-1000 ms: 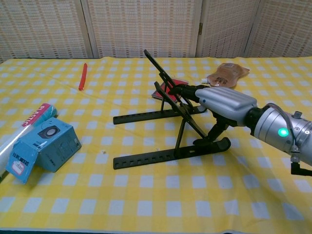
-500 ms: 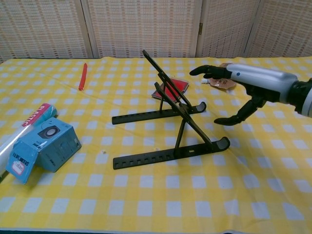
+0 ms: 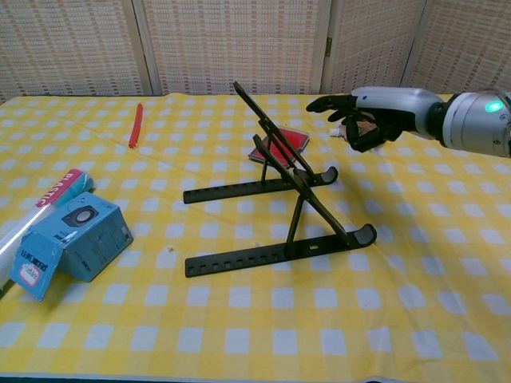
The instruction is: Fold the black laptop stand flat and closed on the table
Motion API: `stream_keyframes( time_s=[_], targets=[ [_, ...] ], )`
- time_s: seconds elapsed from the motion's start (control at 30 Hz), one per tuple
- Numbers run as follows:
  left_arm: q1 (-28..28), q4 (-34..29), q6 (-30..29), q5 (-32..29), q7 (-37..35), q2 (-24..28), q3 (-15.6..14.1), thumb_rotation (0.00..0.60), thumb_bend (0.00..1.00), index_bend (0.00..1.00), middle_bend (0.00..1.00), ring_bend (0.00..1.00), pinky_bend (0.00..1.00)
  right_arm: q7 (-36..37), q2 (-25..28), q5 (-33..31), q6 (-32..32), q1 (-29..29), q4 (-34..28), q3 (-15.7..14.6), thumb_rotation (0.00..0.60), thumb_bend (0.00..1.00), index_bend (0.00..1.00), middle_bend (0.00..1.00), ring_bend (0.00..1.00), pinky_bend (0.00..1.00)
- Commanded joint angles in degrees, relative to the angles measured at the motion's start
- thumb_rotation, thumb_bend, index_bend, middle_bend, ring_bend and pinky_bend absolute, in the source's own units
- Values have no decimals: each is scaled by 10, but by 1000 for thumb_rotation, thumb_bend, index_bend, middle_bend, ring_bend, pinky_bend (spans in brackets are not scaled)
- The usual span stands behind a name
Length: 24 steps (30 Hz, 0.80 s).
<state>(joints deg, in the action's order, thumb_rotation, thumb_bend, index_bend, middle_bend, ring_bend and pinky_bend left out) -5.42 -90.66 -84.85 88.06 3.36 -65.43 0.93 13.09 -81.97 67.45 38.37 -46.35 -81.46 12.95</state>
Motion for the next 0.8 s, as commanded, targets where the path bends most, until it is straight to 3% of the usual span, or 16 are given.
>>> stream_keyframes(
  time_s=[0.03,0.3,0.8],
  targets=[
    [0,0,3,-2,0,0,-1,600,90,0,0,0,0,-19,-27,-51,-40,-31,37,13,600,987,0,3,15,0],
    [0,2,6,-5,-1,-2,-1,600,89,0,0,0,0,-22,-62,-74,-67,-53,71,13,600,987,0,10,19,0],
    [-1,8,8,-11,-4,-2,0,600,90,0,0,0,0,70,-90,3,-115,-77,50,32,600,995,0,10,26,0]
  ],
)
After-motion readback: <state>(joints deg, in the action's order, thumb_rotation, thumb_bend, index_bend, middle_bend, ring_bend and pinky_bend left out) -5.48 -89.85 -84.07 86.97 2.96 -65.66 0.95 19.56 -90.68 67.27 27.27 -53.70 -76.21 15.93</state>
